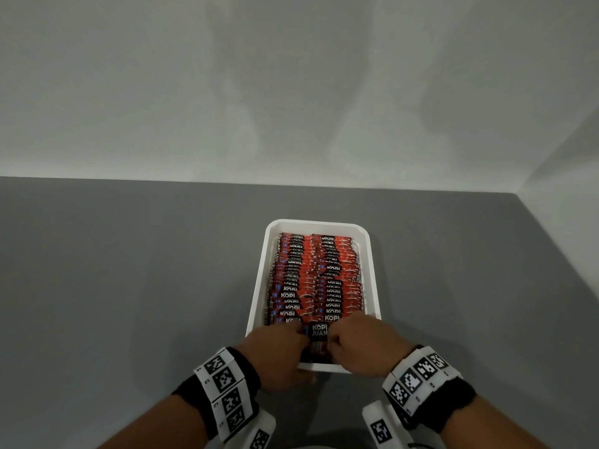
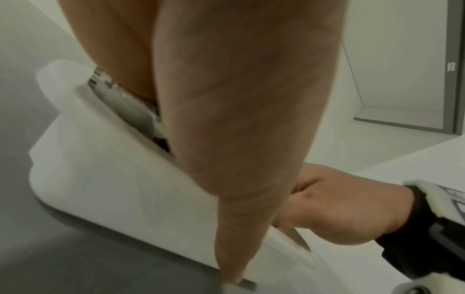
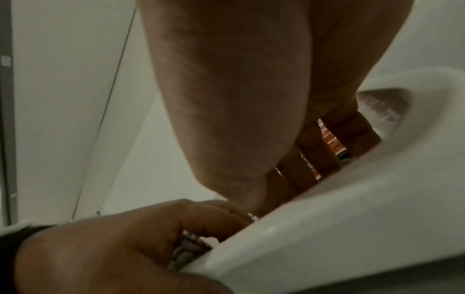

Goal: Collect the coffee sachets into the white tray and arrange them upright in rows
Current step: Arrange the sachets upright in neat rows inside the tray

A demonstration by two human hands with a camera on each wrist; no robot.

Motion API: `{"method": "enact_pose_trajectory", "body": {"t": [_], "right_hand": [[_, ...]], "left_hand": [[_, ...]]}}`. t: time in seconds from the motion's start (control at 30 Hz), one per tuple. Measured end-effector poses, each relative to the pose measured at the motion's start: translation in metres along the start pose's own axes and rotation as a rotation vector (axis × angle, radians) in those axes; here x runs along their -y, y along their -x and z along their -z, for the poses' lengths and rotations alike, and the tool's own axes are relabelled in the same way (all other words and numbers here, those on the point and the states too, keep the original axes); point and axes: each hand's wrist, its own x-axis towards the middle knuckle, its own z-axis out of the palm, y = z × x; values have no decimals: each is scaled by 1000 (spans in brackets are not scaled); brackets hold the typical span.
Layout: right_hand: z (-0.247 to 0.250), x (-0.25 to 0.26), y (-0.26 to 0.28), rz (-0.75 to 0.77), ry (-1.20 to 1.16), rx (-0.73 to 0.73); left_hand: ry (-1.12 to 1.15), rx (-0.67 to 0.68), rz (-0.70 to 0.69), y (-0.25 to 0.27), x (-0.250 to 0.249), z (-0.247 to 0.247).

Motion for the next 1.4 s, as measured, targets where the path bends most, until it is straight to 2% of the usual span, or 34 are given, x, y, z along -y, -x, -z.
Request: {"method": "enact_pose_trajectory", "body": {"t": [0.33,0.5,0.6,0.7,0.8,0.9,1.0,1.13,1.2,1.3,1.4], "right_hand": [[-5,1,6,94,64,-28],[-1,-3,3,54,-162,-5],[8,-4,6,26,-338,-72],[19,0,8,-6,-535,-204],[32,15,7,9,-827,-248],[42,29,6,24,-1023,-307],[50,25,4,-13,-1012,-436],[53,21,1,-42,-943,-452],[54,21,-2,-46,-874,-445],[54,15,-7,-62,-724,-415],[44,11,-16,-67,-545,-283]], "left_hand": [[-8,-28,0,-1,1,1],[81,-141,-63,3,8,16],[404,-232,10,7,13,34],[885,-349,84,5,17,44],[1430,-407,26,6,6,53],[1649,-520,32,5,-2,57],[1695,-617,95,5,4,56],[1686,-682,128,6,7,56],[1643,-684,146,6,7,55],[1560,-742,249,6,19,52],[1408,-812,371,9,30,47]]}}
